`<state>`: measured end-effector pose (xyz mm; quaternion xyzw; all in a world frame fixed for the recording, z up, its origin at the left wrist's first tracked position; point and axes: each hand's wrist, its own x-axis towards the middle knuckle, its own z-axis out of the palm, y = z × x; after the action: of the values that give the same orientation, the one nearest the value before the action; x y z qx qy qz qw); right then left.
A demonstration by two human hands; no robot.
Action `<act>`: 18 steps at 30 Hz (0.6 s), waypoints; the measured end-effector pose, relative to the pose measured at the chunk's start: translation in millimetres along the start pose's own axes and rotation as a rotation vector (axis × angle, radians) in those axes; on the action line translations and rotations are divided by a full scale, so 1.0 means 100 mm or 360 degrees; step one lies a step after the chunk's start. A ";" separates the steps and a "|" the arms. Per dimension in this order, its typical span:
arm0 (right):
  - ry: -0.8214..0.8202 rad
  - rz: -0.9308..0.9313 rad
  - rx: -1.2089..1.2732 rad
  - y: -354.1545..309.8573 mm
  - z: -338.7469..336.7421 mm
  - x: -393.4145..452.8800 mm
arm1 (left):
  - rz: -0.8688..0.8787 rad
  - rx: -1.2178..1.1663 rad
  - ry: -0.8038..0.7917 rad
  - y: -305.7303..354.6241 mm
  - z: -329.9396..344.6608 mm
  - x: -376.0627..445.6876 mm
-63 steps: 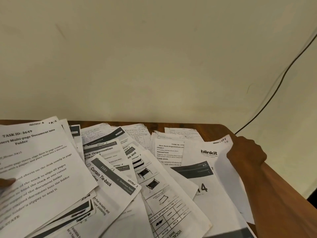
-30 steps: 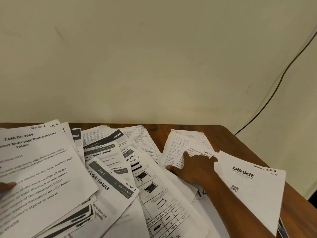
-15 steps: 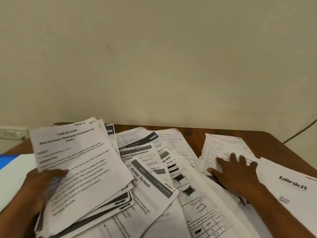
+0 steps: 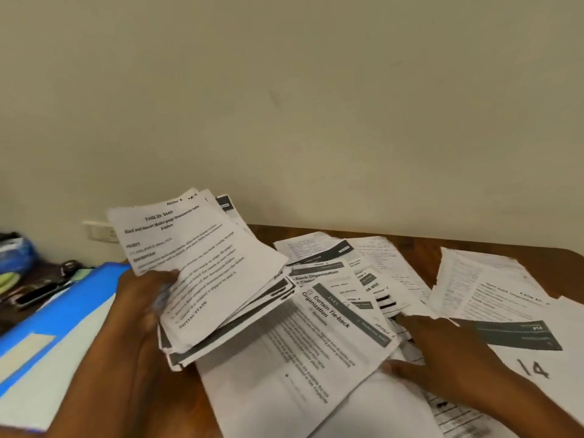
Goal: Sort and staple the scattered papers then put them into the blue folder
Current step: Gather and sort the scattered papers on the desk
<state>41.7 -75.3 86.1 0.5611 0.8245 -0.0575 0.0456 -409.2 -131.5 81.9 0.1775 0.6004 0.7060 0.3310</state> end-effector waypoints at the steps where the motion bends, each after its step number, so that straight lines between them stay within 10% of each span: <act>1: 0.0014 -0.0002 -0.0023 -0.04 0.02 -0.07 | 0.0012 0.0017 0.0011 0.03 -0.09 0.00; 18: 0.0042 0.0009 0.0205 -0.38 0.49 -0.40 | -0.0031 0.0640 0.0070 -0.28 -1.40 -0.89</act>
<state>22.1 -133.2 45.3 0.5658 0.8181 -0.1030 -0.0014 -428.4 -292.7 37.9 0.2187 0.7380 0.5724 0.2826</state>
